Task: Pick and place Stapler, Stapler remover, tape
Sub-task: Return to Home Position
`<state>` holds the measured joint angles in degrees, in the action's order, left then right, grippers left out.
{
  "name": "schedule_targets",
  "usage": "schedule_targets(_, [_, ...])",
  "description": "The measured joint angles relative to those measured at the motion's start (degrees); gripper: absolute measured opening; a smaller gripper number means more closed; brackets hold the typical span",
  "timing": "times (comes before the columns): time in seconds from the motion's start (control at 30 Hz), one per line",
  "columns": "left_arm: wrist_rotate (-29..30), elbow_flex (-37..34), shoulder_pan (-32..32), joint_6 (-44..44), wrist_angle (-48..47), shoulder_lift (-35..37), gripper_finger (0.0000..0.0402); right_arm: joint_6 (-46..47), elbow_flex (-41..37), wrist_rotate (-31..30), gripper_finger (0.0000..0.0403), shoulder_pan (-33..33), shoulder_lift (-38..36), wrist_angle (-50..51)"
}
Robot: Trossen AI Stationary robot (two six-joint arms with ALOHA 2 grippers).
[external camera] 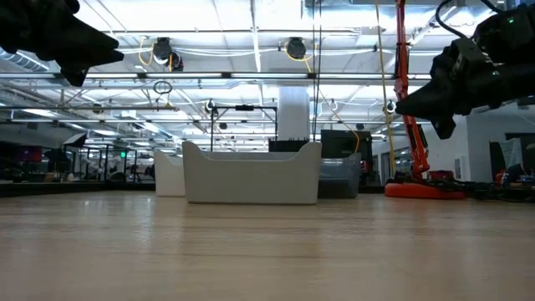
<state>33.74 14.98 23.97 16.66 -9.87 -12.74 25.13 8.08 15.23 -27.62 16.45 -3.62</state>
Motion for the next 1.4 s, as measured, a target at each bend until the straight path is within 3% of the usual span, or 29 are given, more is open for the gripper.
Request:
schedule_targets(0.4, [8.1,0.0,7.6,0.4,-8.7,8.8,0.012,-0.9,0.0,1.6,0.0057,-0.6,-9.3,4.2])
schedule_targets(0.6, [6.4,0.0,9.2,0.0,-8.5,10.9,0.012,-0.3,0.0,1.5,0.0057,-0.7,-12.4,11.1])
schedule_targets(0.83, [3.8,-8.4,9.1,-1.8,4.4,10.9,0.012,-1.7,0.0,1.4,0.0056,-0.7,-13.8,11.2])
schedule_targets(1.13, [2.9,-8.4,3.5,-5.9,5.5,12.5,0.012,-0.1,0.0,1.4,0.0055,-0.7,-14.8,11.2])
schedule_targets(1.4, [-8.0,-8.5,-4.9,-5.0,2.7,12.4,0.012,0.6,0.1,1.4,0.0056,-0.7,-14.8,11.6])
